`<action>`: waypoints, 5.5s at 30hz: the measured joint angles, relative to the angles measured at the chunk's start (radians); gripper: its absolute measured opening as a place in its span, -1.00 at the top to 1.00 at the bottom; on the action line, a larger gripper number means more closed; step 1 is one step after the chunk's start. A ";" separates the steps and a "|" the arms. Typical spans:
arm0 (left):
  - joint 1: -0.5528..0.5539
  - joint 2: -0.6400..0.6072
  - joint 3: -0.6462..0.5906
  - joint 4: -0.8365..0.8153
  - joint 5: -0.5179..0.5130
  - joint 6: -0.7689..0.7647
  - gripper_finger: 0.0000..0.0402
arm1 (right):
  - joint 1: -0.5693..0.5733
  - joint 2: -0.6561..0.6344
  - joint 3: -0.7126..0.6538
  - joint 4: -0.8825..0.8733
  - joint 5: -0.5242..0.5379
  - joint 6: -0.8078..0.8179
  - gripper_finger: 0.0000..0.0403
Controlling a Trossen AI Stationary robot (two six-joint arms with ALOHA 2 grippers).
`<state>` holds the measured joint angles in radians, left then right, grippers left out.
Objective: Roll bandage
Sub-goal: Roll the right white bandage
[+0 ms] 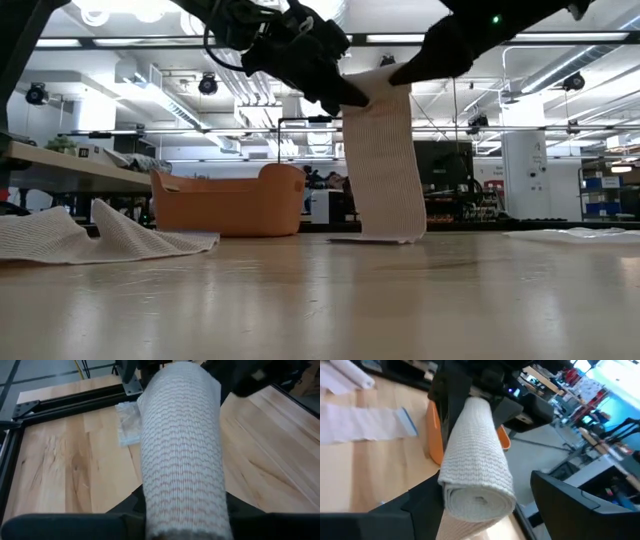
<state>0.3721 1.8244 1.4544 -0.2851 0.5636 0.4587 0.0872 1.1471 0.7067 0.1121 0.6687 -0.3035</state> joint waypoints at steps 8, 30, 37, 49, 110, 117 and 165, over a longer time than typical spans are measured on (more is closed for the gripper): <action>0.000 0.000 -0.003 -0.011 -0.008 0.008 0.55 | -0.001 -0.088 0.001 -0.096 -0.053 0.275 -0.30; -0.025 0.000 -0.003 -0.017 -0.136 0.042 0.55 | -0.013 -0.034 0.003 -0.086 0.053 0.234 -0.28; -0.027 0.000 -0.004 -0.037 -0.182 0.045 0.55 | -0.015 -0.083 0.005 -0.093 -0.029 0.239 -0.22; -0.071 -0.001 -0.004 -0.045 -0.197 0.135 0.55 | -0.089 -0.008 0.005 -0.070 -0.048 0.290 0.03; -0.019 -0.071 -0.193 0.504 -0.294 0.448 0.58 | -0.383 -0.180 -0.222 0.358 -0.678 1.049 -0.55; -0.029 -0.060 -0.196 0.538 -0.293 0.502 0.58 | -0.410 -0.180 -0.222 0.339 -0.678 0.965 -0.54; 0.002 -0.061 -0.192 0.617 -0.311 0.772 0.58 | -0.412 -0.032 -0.102 0.370 -0.695 1.068 -0.42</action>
<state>0.3740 1.7638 1.2625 0.3317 0.2523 1.2310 -0.3252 1.1149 0.6048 0.4823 -0.0261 0.7641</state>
